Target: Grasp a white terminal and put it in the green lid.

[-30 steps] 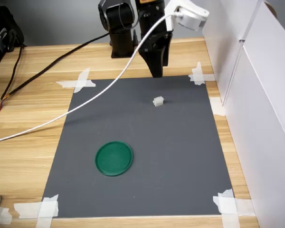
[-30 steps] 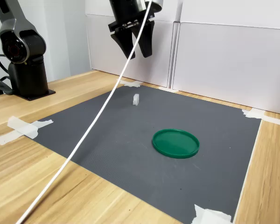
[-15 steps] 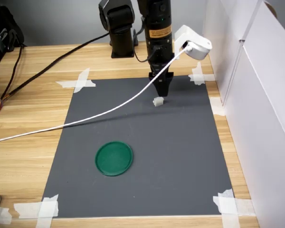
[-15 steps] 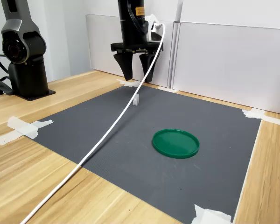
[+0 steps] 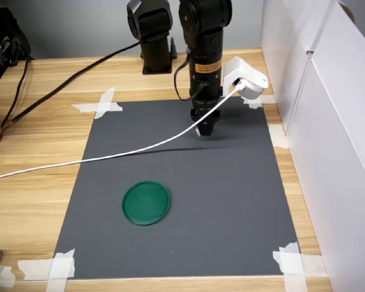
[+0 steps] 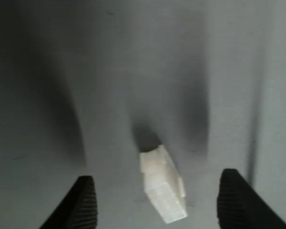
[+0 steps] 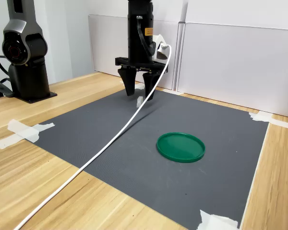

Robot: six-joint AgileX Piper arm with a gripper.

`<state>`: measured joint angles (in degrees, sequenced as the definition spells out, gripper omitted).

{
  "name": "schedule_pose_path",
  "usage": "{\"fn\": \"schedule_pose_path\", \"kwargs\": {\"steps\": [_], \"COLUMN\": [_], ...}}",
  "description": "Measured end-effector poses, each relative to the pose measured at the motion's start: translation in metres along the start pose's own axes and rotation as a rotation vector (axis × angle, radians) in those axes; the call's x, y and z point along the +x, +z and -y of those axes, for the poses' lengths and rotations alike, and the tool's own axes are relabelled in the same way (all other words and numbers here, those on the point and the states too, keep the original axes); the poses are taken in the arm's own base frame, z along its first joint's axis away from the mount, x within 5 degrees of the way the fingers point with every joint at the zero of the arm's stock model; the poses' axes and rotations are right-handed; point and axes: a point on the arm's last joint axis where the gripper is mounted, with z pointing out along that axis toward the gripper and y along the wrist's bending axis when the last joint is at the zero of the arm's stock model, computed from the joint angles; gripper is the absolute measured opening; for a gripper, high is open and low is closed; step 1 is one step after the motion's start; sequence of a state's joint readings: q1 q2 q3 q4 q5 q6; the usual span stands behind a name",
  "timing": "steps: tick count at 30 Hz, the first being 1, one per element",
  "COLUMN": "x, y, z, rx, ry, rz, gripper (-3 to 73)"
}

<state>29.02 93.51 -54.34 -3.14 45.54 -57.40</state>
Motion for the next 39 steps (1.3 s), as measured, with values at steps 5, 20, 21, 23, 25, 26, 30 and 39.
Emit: {"fn": "schedule_pose_path", "kwargs": {"steps": [5, 20, 21, 23, 25, 26, 30, 39], "x": [0.001, 0.001, 0.001, 0.001, 0.001, 0.001, 0.001, 0.004], "y": [0.006, 0.019, 0.019, 0.019, 0.017, 0.015, 0.001, -0.034], "z": [0.001, 0.001, 0.001, 0.001, 0.001, 0.001, 0.001, -0.005], "rx": [-0.009, -0.04, -0.04, -0.04, -0.034, -0.027, 0.008, 0.066], "ry": [0.011, 0.106, 0.11, 0.121, 0.13, 0.135, 0.156, 0.185], "rz": [-0.024, -0.052, -0.052, -0.052, -0.048, -0.044, -0.013, 0.054], "gripper": [58.0, 26.4, 21.9, 12.7, 9.1, 9.1, 9.1, 9.1]}}
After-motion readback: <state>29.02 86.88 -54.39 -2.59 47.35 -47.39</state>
